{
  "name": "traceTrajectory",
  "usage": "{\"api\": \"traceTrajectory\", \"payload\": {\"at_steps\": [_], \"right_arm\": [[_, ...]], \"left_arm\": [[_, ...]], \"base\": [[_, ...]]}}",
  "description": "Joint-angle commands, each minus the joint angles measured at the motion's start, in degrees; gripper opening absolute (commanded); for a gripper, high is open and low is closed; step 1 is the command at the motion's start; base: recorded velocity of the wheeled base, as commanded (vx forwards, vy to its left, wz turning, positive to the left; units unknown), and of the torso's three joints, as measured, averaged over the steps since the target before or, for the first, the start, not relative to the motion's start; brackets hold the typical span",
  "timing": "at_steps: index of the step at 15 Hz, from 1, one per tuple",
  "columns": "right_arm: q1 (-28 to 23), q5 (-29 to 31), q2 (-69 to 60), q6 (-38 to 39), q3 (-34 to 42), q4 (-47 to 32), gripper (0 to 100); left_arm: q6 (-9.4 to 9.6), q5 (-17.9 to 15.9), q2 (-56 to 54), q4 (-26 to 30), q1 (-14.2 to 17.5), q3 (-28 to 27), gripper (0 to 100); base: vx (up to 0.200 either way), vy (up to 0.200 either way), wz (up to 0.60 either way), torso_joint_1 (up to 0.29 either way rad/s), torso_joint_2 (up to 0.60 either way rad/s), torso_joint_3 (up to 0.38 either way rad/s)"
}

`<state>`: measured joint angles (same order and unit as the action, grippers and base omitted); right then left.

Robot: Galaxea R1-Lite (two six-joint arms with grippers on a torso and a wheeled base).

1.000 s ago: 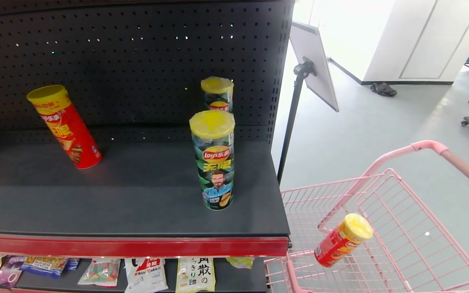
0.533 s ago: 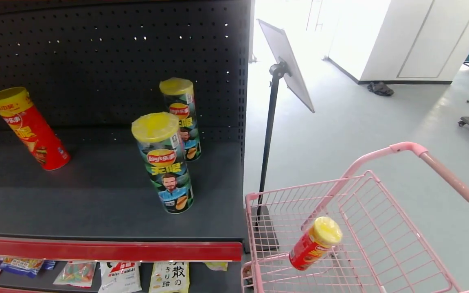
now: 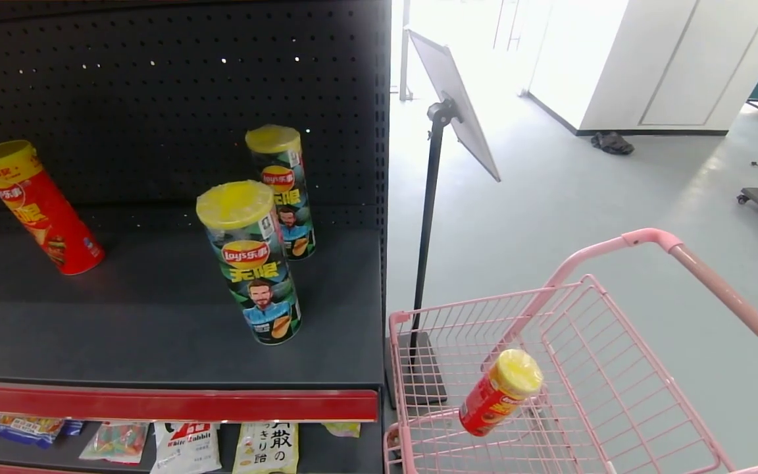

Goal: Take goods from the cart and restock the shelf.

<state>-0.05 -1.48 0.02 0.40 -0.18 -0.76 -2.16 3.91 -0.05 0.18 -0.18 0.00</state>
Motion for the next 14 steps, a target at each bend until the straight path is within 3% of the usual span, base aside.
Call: {"api": "traceTrajectory", "payload": {"at_steps": [1,10,14], "right_arm": [[-0.04,-0.11,0.06,-0.05,0.01,-0.04,100],[-0.04,-0.19,0.06,-0.05,0.01,0.05,100],[0.05,-0.19,0.06,-0.05,0.01,0.05,100]], "left_arm": [[-0.04,0.04,0.05,-0.01,0.01,0.00,100],[-0.04,0.04,0.05,-0.01,0.01,0.00,100],[-0.04,0.04,0.05,-0.01,0.01,0.00,100]], "base": [[0.000,0.000,0.00,0.000,0.00,0.000],[0.000,0.000,0.00,0.000,0.00,0.000],[0.000,0.000,0.00,-0.132,0.32,0.174]]}}
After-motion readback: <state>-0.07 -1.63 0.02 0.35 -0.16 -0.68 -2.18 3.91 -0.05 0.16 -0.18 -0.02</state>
